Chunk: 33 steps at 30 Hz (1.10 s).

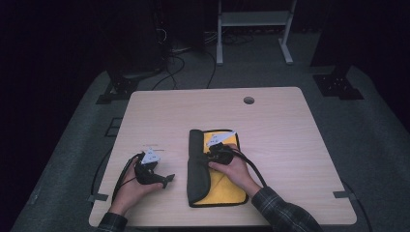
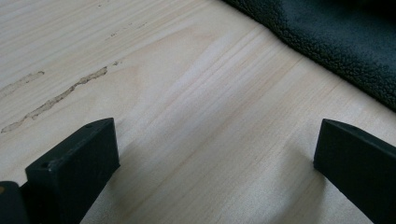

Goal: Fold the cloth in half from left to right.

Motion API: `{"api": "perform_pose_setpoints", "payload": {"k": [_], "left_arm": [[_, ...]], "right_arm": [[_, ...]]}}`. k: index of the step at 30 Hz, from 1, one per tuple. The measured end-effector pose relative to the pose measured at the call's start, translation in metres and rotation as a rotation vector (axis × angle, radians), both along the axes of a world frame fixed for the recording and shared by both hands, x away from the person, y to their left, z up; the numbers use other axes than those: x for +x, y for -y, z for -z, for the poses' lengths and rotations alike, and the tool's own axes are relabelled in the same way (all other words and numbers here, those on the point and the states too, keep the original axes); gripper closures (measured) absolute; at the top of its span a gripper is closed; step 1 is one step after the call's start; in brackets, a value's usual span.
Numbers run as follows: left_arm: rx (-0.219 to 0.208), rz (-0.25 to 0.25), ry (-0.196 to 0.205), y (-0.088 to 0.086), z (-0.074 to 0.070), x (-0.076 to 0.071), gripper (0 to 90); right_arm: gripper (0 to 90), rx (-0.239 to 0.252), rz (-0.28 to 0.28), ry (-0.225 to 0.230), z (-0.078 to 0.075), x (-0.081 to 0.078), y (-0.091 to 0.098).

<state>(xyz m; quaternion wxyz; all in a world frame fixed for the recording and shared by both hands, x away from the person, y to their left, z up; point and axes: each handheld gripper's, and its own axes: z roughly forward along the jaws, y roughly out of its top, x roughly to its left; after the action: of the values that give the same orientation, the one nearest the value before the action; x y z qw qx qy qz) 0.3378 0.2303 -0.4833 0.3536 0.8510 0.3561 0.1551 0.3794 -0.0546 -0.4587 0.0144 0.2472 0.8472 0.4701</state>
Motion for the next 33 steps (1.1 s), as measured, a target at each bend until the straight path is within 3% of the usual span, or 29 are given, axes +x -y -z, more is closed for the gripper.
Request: {"api": "perform_pose_setpoints", "payload": {"k": [9,18,24,27,31,33], "left_arm": [[0.0,0.0,0.0,0.0,0.0,0.0,0.0],[0.003,0.002,0.0,0.0,0.0,0.0,0.0],[0.003,0.002,0.0,0.0,0.0,0.0,0.0],[0.003,0.002,0.0,0.0,0.0,0.0,0.0],[0.003,0.002,0.0,0.0,0.0,0.0,0.0],[0.003,0.002,0.0,0.0,0.0,0.0,0.0]], "right_arm": [[71.6,0.021,0.029,0.013,-0.013,0.003,0.01],[68.4,-0.024,0.124,0.024,-0.01,0.016,0.028],[63.2,-0.043,0.149,0.002,-0.005,0.023,0.035],[62.1,-0.045,0.17,0.017,-0.006,0.023,0.036],[60.9,-0.09,0.199,0.057,-0.009,0.024,0.041],[60.6,-0.094,0.204,0.054,-0.008,0.026,0.044]]}}
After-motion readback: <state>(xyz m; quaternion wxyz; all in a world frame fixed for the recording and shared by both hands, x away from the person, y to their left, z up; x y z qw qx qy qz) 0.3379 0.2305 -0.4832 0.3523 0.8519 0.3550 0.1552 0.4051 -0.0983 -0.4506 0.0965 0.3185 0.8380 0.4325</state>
